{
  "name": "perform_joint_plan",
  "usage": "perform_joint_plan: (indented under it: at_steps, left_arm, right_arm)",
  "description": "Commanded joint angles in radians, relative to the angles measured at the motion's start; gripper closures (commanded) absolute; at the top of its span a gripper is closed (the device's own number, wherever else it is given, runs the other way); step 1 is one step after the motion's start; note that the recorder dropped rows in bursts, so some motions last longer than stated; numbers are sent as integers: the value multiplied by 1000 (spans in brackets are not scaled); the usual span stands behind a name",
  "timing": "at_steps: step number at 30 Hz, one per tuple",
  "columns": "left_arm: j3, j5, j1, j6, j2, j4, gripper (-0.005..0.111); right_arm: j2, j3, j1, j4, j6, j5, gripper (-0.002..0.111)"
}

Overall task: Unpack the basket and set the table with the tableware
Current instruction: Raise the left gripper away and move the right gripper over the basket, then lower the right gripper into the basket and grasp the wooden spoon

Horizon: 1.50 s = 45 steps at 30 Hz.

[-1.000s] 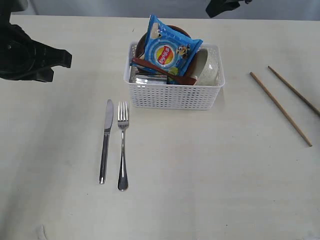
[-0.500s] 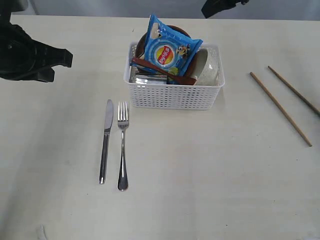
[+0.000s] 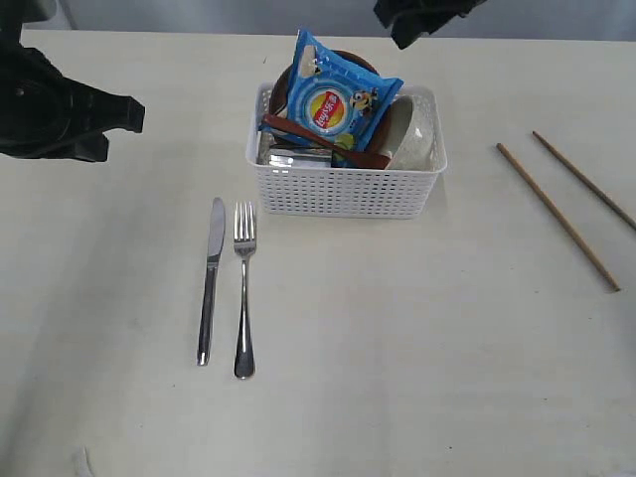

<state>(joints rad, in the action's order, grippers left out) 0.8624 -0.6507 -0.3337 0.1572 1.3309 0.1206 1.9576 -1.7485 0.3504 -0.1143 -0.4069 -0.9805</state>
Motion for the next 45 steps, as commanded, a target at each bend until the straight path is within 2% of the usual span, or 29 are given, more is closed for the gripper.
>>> perform_joint_plan:
  at_steps: [1,5,12,16,21,23,33,45]
  left_arm:
    - [-14,6,2,-4,0,8,107]
    - [-17,8,2,-4,0,14,107]
    - [-16,13,2,-4,0,14,107]
    - [-16,15,2,-4,0,14,107]
    - [-16,19,2,-4,0,14,107]
    - [-16,24,2,-4,0,14,107]
    - [-16,26,2,-4,0,14,107]
    - [-16,25,2,-4,0,24,107]
  right_arm:
    - [-17,-8,36,54,41,49,66]
    - [-12,-8,24,37,53,44,66]
    - [-10,-22,0,47,223,7,66]
    - [-10,-45,36,82,385,-54,66]
    - [-10,-79,106,245,632,-169,66]
    - [-10,-81,138,299,675,-190,66]
    - [51,-81,302,288,419,-129,66]
    - [172,-81,328,273,275,-45,66]
